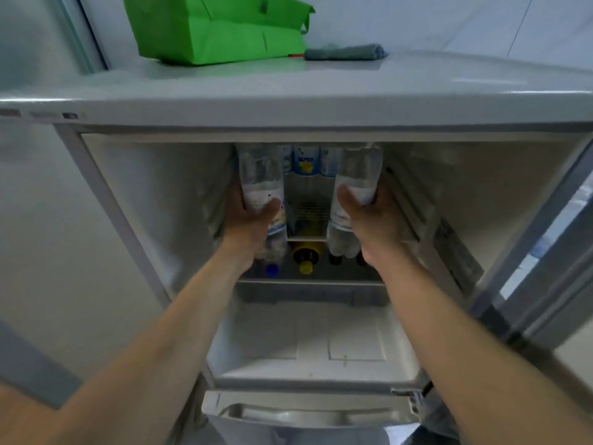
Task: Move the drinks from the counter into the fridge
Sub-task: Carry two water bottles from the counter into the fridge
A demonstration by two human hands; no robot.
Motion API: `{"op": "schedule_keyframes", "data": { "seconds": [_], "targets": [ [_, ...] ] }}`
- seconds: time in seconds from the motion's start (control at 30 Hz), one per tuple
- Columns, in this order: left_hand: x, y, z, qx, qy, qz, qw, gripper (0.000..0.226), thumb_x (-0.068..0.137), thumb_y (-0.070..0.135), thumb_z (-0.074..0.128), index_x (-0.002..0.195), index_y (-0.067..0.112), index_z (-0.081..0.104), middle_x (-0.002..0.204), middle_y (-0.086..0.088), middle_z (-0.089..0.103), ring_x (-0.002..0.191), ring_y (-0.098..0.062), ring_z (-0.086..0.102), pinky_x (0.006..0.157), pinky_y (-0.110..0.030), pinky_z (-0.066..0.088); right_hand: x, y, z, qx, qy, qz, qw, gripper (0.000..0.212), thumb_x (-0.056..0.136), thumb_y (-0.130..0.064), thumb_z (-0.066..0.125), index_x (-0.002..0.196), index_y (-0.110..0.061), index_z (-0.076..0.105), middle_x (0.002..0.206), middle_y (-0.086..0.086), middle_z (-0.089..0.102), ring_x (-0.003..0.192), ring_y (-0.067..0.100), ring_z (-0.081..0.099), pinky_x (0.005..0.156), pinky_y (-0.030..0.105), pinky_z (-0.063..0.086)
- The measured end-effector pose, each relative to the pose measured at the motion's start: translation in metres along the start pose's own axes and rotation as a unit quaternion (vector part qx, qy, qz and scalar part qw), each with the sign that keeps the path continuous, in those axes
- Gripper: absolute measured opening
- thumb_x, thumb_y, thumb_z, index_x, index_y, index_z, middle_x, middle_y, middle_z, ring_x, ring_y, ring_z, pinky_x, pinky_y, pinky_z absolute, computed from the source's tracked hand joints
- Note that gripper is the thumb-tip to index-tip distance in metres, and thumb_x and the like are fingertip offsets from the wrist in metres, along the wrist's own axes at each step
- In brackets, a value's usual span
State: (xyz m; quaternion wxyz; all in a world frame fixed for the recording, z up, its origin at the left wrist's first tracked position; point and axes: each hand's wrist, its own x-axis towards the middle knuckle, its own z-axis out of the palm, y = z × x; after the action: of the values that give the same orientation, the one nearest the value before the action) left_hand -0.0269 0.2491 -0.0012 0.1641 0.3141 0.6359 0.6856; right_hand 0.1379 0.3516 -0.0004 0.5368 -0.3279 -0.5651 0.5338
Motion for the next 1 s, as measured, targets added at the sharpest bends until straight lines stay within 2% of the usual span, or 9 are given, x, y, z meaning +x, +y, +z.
{"op": "schedule_keyframes", "data": {
  "seconds": [0.2,0.3,0.4,0.47,0.63,0.73,0.83,0.9,1.0],
  "targets": [
    [0.072,-0.016,0.012,0.007,-0.024,0.061,0.998,0.071,0.083,0.008,0.073,0.144,0.016,0.037,0.138,-0.007,0.054,0.122,-0.021,0.057,0.101,-0.044,0.051,0.065,0.021,0.022,-0.081,0.029,-0.066,0.994,0.047,0.087,-0.023,0.075,0.127,-0.013,0.053,0.118,0.005,0.066,0.103,0.014,0.066,0.078,0.023,0.056],
    [0.091,-0.031,0.02,0.024,0.0,0.08,0.997,0.08,0.082,0.012,0.075,0.148,0.017,0.031,0.145,-0.007,0.048,0.13,-0.022,0.05,0.107,-0.041,0.046,0.1,0.036,0.017,-0.101,0.08,-0.071,0.989,0.054,0.088,-0.02,0.073,0.136,-0.013,0.048,0.127,0.007,0.061,0.113,0.021,0.061,0.089,0.031,0.054],
    [0.105,-0.042,0.026,0.018,0.035,0.086,0.995,0.083,0.082,0.013,0.075,0.151,0.019,0.027,0.147,-0.006,0.045,0.13,-0.021,0.048,0.104,-0.033,0.046,0.131,0.05,0.014,-0.089,0.117,-0.044,0.988,0.059,0.086,-0.023,0.075,0.138,-0.014,0.048,0.13,0.012,0.06,0.101,0.013,0.06,0.07,0.013,0.055],
    [0.113,-0.046,0.031,0.018,0.037,0.091,0.995,0.085,0.083,0.011,0.074,0.152,0.018,0.025,0.149,-0.006,0.042,0.132,-0.021,0.045,0.101,-0.027,0.043,0.147,0.058,0.014,-0.092,0.133,-0.032,0.986,0.07,0.085,-0.028,0.077,0.145,-0.017,0.042,0.137,0.01,0.056,0.102,0.008,0.052,0.048,-0.003,0.039],
    [0.122,-0.051,0.034,0.039,0.02,0.104,0.994,0.086,0.088,0.011,0.069,0.155,0.02,0.017,0.156,-0.004,0.031,0.14,-0.021,0.034,0.107,-0.027,0.036,0.177,0.071,0.01,-0.112,0.128,-0.013,0.985,0.089,0.085,-0.03,0.076,0.156,-0.022,0.024,0.154,0.012,0.037,0.126,0.023,0.049,0.039,-0.005,0.031],
    [0.124,-0.053,0.03,0.065,0.004,0.098,0.993,0.087,0.088,0.014,0.069,0.156,0.021,0.014,0.157,-0.005,0.03,0.142,-0.022,0.032,0.111,-0.033,0.036,0.179,0.071,0.011,-0.114,0.123,-0.022,0.986,0.087,0.085,-0.028,0.076,0.155,-0.022,0.026,0.15,0.01,0.043,0.109,0.014,0.057,0.053,-0.002,0.042],
    [0.119,-0.054,0.027,0.065,0.013,0.123,0.99,0.084,0.086,0.008,0.069,0.152,0.017,0.019,0.143,0.003,0.04,0.124,-0.003,0.04,0.088,0.0,0.037,0.173,0.075,0.006,-0.174,0.115,-0.026,0.978,0.085,0.082,-0.025,0.079,0.152,-0.019,0.031,0.147,0.008,0.048,0.124,0.019,0.053,0.078,0.009,0.049],
    [0.115,-0.054,0.027,0.077,0.028,0.156,0.984,0.079,0.085,0.002,0.069,0.149,0.011,0.024,0.129,0.009,0.043,0.112,0.01,0.04,0.082,0.006,0.036,0.166,0.082,0.001,-0.288,0.118,0.002,0.95,0.08,0.081,-0.032,0.078,0.147,-0.016,0.037,0.145,0.011,0.049,0.131,0.028,0.05,0.098,0.032,0.049],
    [0.108,-0.057,0.028,0.171,0.051,0.14,0.974,0.076,0.087,0.019,0.071,0.149,0.016,0.028,0.142,-0.002,0.049,0.127,-0.01,0.047,0.104,-0.026,0.044,0.157,0.089,0.001,-0.355,0.135,0.036,0.924,0.069,0.085,-0.037,0.072,0.143,-0.014,0.041,0.142,0.014,0.05,0.129,0.032,0.051,0.103,0.041,0.046]
  ]
}}
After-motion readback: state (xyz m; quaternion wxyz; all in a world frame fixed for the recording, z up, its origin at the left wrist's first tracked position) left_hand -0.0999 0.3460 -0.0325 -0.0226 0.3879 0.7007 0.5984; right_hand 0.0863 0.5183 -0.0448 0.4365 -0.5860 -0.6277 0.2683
